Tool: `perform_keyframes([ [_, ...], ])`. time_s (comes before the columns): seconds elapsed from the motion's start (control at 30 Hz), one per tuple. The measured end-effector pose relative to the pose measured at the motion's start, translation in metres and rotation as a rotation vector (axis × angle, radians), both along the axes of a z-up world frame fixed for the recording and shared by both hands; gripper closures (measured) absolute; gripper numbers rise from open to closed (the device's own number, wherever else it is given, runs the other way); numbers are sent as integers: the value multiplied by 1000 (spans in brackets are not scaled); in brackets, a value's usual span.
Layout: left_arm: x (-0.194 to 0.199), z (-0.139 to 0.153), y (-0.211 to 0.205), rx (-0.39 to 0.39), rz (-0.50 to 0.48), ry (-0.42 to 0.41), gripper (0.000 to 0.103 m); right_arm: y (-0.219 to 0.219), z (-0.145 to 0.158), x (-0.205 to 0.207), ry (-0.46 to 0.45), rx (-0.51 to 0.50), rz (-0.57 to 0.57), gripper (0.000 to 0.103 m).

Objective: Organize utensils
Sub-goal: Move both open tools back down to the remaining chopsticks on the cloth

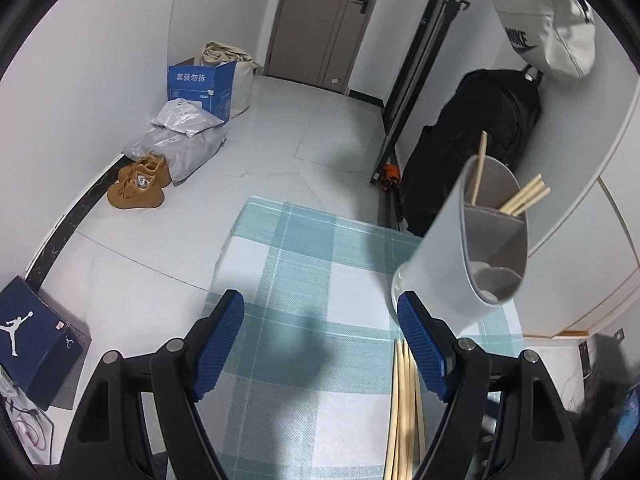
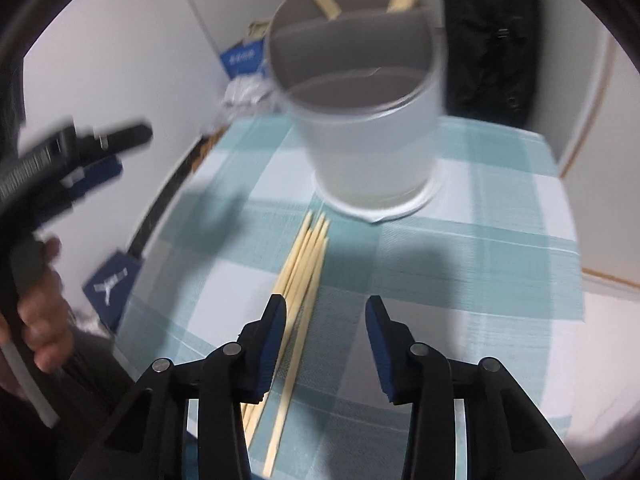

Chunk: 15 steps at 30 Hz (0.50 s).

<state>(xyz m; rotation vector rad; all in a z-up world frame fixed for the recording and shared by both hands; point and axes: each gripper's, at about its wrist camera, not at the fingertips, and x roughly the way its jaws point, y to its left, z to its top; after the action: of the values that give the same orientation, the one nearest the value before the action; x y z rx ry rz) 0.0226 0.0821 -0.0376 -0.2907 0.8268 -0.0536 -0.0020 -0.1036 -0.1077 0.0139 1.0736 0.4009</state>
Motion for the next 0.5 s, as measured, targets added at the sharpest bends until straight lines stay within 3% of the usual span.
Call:
perform_keyframes([
  [0.2, -5, 5, 7, -13, 8, -10, 28, 29, -21, 11, 53, -133, 95, 84],
  [0.37, -5, 5, 13, -5, 15, -16, 28, 38, -24, 15, 69, -203, 121, 87],
  [0.43, -6, 6, 13, 9, 19, -17, 28, 42, -26, 15, 64, -251, 132, 95],
  [0.5, -1, 3, 17, 10, 25, -10, 28, 45, -26, 19, 59, -265, 131, 95],
])
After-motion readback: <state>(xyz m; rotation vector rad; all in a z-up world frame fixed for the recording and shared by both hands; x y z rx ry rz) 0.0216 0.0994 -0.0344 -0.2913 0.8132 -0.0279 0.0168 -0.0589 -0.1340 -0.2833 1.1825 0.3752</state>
